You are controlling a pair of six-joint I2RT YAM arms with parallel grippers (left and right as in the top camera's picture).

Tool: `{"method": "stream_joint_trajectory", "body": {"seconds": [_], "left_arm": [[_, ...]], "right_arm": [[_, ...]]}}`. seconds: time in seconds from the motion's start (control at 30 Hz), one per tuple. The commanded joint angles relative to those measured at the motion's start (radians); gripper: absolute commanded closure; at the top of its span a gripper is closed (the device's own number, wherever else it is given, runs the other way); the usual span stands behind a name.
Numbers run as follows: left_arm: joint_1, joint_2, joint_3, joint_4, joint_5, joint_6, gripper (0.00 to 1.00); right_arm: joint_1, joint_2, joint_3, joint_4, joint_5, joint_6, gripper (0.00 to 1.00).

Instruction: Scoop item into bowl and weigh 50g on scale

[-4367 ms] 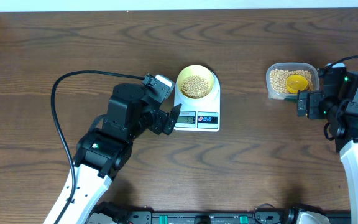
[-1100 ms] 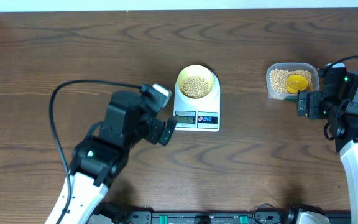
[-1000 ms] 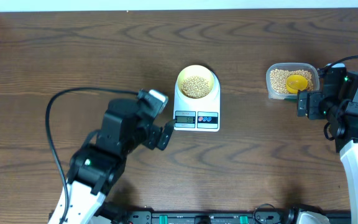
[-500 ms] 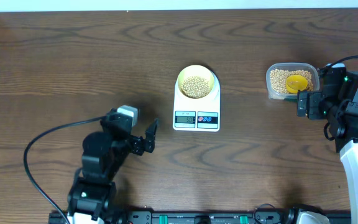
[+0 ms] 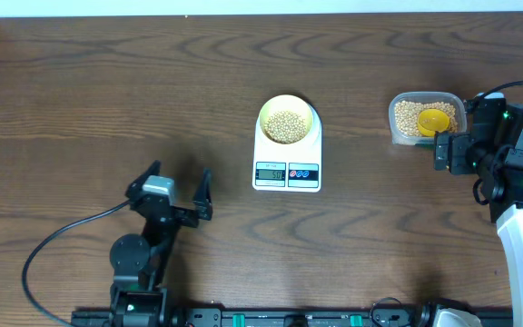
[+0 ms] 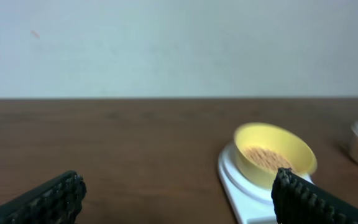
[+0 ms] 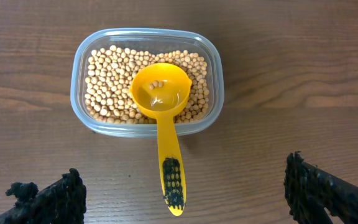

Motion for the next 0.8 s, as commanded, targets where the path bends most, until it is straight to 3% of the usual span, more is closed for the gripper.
{"method": "stream_joint_trajectory", "body": {"seconds": [0.0,0.37,0.77], "left_arm": [[0.039,-0.055,-0.003,0.008,-0.04,-0.021,0.02],[0.131,-0.261,-0.08,0.008,-0.039,-0.055,0.03],[0.134,-0.366,-0.08,-0.202,-0.122,-0.093,0.02]], "right_arm": [[-0.002,-0.015,0.005,-0.002,-0.006,-0.013,0.01],[-0.002,-0.015,0.005,-0.002,-0.006,-0.013,0.01],[-0.002,-0.015,0.005,-0.002,-0.006,-0.013,0.01]]}}
